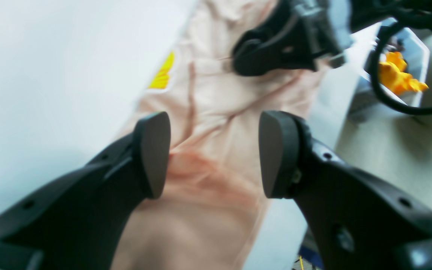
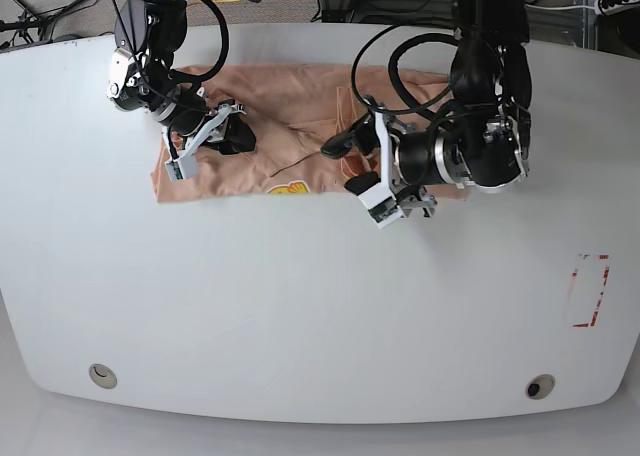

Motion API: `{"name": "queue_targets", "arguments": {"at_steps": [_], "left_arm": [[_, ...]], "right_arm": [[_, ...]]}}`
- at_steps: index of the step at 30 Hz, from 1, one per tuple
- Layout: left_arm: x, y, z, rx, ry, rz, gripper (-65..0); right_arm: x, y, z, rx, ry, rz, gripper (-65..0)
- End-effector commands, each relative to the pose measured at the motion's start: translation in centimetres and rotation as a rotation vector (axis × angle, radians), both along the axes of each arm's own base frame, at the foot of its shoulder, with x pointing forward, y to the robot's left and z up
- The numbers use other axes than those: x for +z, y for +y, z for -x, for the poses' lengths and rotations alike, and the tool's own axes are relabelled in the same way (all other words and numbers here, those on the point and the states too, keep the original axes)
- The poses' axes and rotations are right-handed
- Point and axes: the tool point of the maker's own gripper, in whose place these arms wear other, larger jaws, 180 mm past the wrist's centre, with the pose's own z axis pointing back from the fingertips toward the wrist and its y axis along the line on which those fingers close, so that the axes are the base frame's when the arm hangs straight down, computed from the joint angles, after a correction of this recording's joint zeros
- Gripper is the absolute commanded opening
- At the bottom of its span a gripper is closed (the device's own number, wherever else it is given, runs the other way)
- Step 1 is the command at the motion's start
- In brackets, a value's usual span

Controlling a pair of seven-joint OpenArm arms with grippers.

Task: Fold the T-shirt properly
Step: 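Fold the shirt end held by the left gripper toward the middle, then grasp the opposite shirt end with the right gripper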

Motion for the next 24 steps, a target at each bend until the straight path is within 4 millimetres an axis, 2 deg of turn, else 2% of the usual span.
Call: {"name": "queue_targets", "arguments": {"at_steps": [1,3,4,6,10,13,20,21,24], "left_arm": [[0.2,3.2,-1.8,0.088,-0.036,-0.058,-30.4],[-0.2,5.2,-2.5,0.153,-0.036,-0.100,-30.6],[-0.7,7.0,-2.9,0.201,-0.032,-0.143,-30.7],[-1.5,9.0,-3.3,0.258,-0.024,-0.207,-33.1],[-3.1,11.8,-3.4,0.328,0.007,-0.321,-46.7],[-4.6,12.7,-2.3,0.328,0.048,-0.363,-53.9],[-6.7,12.2,0.5,0.298,0.120,-0.358,-54.4],[-7.0,12.1,0.8,0.294,0.130,-0.356,-54.4],[-8.4,12.1,1.6,0.289,0.177,-0.349,-54.4]], "right_arm": [[-0.9,-0.7,0.7,0.010,0.052,0.052,-47.7],[-0.8,-0.7,0.7,0.008,0.050,0.051,-47.7],[-0.8,-0.7,0.7,0.006,0.049,0.051,-47.7],[-0.8,-0.8,0.7,0.005,0.049,0.052,-47.7],[-0.5,-0.6,0.3,0.010,0.037,0.051,-47.7],[0.5,-0.8,-0.6,0.008,0.002,0.058,-47.2],[3.3,-0.8,-1.6,0.039,-0.068,0.106,-46.6],[3.6,-0.8,-1.7,0.044,-0.073,0.113,-45.0],[5.1,-1.9,-2.4,0.022,-0.110,0.141,-31.5]]}}
